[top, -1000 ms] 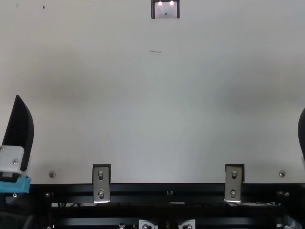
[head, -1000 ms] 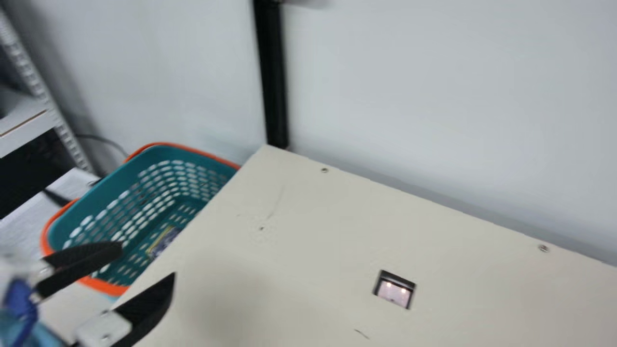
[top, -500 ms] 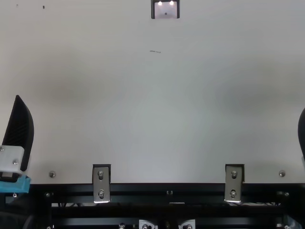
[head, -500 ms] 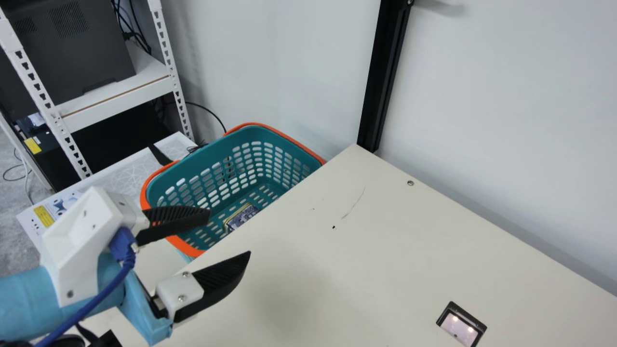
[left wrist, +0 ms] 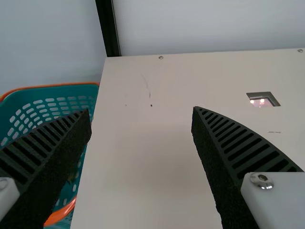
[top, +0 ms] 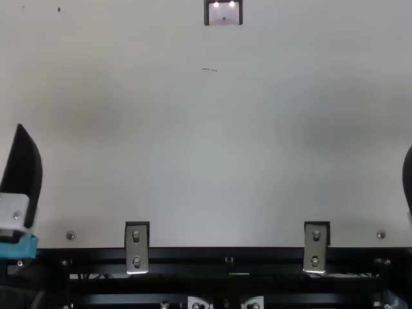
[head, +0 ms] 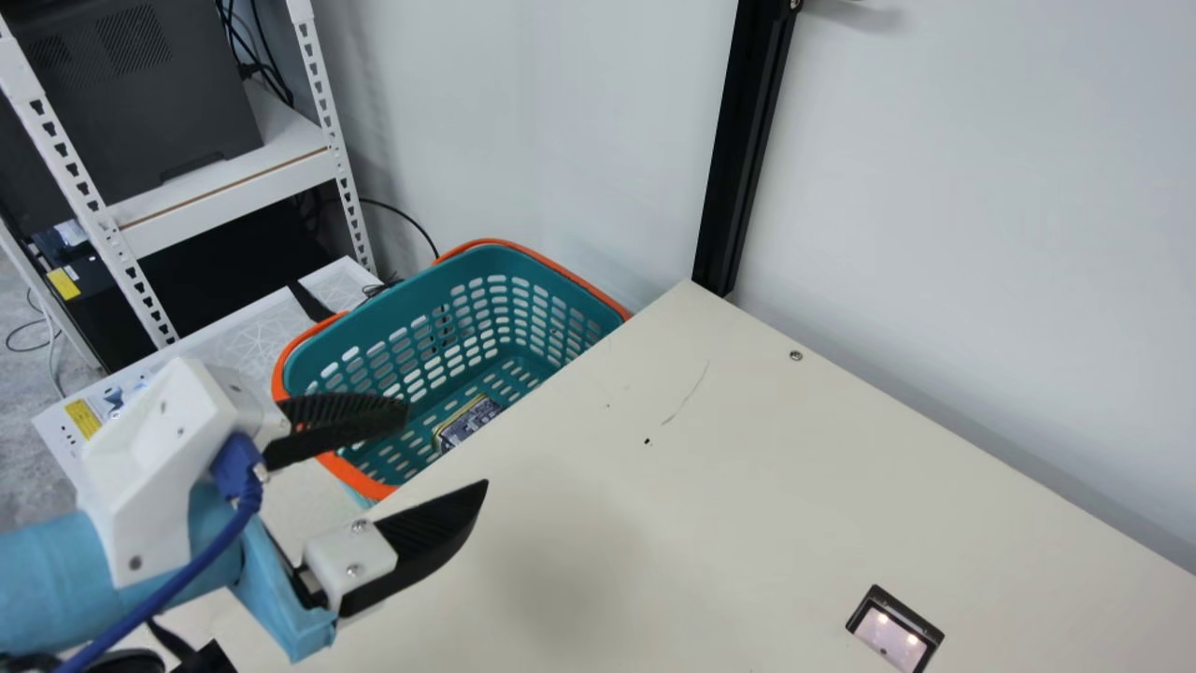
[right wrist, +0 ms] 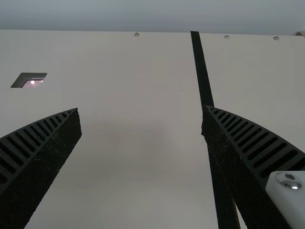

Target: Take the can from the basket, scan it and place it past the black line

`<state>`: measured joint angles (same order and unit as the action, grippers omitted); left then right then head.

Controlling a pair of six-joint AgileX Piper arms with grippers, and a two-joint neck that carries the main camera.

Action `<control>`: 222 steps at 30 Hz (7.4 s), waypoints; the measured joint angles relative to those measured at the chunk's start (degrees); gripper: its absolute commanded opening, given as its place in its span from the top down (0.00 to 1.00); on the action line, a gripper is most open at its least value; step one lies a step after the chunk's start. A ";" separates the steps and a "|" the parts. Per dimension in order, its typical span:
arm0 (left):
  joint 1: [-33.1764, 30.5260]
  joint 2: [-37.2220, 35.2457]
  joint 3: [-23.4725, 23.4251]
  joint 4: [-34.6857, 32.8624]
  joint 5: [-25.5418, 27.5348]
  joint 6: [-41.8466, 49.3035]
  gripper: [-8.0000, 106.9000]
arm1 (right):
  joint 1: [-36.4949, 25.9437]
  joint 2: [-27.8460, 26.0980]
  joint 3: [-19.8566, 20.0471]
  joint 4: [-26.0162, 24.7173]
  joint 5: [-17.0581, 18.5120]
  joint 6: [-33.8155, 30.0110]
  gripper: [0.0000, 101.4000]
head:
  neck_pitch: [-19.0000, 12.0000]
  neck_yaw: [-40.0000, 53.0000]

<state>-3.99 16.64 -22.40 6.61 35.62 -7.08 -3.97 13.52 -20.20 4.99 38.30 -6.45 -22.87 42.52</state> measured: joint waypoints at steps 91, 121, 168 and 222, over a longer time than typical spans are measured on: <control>37.66 75.56 -45.17 -9.27 -0.92 42.29 0.15 | 0.00 0.00 0.00 0.00 -0.06 0.00 0.00 | 0.00 0.29; 40.54 95.58 -44.05 -10.76 -5.70 43.33 0.15 | 0.00 0.00 0.00 0.00 -0.06 0.00 0.00 | -0.29 0.29; 38.59 125.42 -58.00 -14.04 -14.09 42.98 0.15 | 0.00 0.00 0.00 0.00 -0.06 0.00 0.00 | 0.00 0.29; 39.10 95.34 -47.25 -10.91 -7.62 35.55 0.84 | 0.00 0.00 0.00 0.00 -0.06 0.00 0.00 | -0.29 0.29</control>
<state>35.11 111.98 -69.65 -4.30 28.00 28.47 -3.97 13.52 -20.20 4.99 38.24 -6.45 -23.17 42.82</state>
